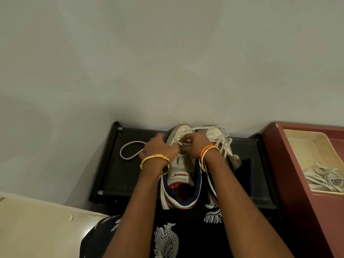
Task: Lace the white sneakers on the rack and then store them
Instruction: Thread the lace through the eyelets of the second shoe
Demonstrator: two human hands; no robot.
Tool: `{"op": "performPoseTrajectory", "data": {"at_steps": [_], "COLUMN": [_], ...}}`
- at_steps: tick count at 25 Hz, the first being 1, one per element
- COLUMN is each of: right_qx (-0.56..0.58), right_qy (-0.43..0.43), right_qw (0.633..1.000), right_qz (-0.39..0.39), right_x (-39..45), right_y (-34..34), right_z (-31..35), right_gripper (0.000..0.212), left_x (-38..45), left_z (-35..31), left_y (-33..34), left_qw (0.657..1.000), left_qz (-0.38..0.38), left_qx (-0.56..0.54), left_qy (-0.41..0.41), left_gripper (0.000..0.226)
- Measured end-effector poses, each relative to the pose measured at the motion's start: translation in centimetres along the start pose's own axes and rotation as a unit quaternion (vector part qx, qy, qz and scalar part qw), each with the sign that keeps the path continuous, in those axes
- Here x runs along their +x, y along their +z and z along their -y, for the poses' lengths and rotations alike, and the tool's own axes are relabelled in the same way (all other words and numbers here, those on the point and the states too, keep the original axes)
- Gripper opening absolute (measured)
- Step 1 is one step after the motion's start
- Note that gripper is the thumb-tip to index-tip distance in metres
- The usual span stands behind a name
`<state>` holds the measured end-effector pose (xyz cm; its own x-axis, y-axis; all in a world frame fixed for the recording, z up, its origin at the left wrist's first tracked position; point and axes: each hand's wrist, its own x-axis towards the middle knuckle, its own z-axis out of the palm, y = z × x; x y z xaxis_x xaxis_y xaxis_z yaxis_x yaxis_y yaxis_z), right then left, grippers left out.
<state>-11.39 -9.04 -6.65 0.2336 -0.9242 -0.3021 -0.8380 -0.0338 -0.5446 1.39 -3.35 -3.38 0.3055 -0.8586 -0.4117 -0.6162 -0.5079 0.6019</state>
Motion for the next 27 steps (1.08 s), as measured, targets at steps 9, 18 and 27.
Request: {"op": "performPoseTrajectory", "data": {"at_steps": [9,18,27], "right_qx": [0.412,-0.005,-0.171], "right_qy": [0.013,0.291,-0.004], "right_qw": [0.908,0.941,0.985], "right_qz": [-0.073,-0.173,-0.023], "right_x": [-2.0,-3.8,0.8], "right_y": [-3.4,-3.9,0.7], "right_z": [0.6,-1.0,2.1], "right_gripper": [0.016,0.052,0.019], "left_x": [0.1,0.6,0.9], "left_z": [-0.2,-0.9,-0.1], "left_y": [1.2,1.6,2.2], "left_qw": [0.998,0.997,0.999], "left_qz": [0.044,0.063,0.036], "left_qx": [0.043,0.053,0.019], "left_qy": [0.028,-0.002,-0.017], "left_gripper": [0.041,0.042,0.038]}}
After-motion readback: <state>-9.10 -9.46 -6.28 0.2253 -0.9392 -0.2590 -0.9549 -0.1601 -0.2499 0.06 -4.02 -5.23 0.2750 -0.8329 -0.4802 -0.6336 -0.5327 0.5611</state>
